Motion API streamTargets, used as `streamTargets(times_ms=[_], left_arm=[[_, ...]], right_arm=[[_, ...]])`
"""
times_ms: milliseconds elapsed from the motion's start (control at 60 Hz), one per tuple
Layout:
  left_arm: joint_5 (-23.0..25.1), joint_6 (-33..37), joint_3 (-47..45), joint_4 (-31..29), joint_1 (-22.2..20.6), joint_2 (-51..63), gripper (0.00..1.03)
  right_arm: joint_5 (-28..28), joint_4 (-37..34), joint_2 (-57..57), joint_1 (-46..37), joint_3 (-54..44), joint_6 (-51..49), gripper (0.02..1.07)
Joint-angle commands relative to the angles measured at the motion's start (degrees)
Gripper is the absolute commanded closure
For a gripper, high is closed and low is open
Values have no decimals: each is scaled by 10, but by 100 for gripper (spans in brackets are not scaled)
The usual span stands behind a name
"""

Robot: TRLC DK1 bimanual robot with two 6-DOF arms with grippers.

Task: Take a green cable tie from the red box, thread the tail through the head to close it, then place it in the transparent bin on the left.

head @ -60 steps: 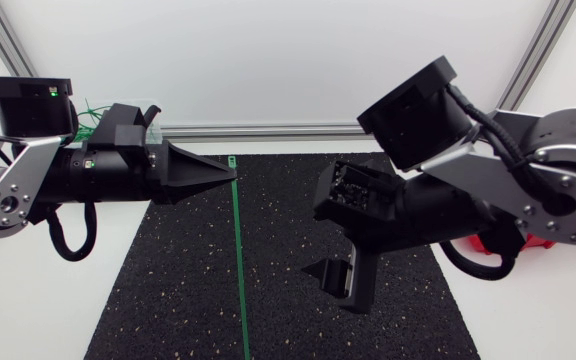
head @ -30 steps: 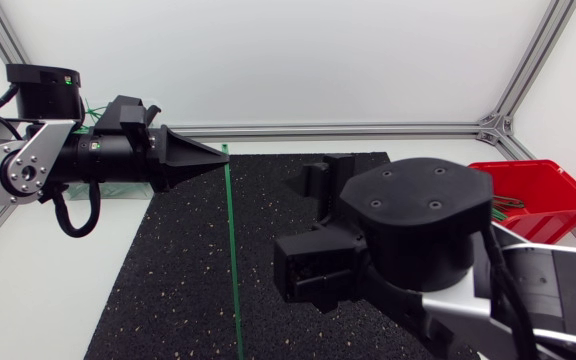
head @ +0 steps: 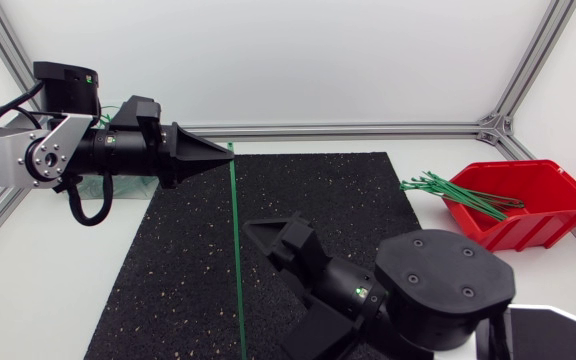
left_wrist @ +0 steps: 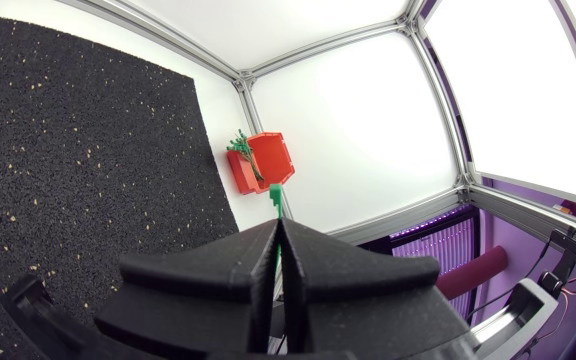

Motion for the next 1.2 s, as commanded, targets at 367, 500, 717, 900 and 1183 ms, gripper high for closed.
streamTargets(times_ms=[367, 500, 717, 900, 1183], left_arm=[[19, 62, 36, -73, -1, 36, 100], [21, 90, 44, -101, -1, 40, 100], [21, 111, 53, -116, 0, 50, 100], [21, 122, 64, -128, 1, 62, 100], [21, 131, 68, -136, 1, 64, 100]], right_arm=[[-99, 68, 81, -7, -48, -168, 9], [-103, 96, 108, -7, -51, -183, 12], [-180, 130, 117, -14, -68, -220, 12], [-202, 137, 130, -14, -78, -224, 9], [-188, 205, 202, 7, -68, -218, 9]])
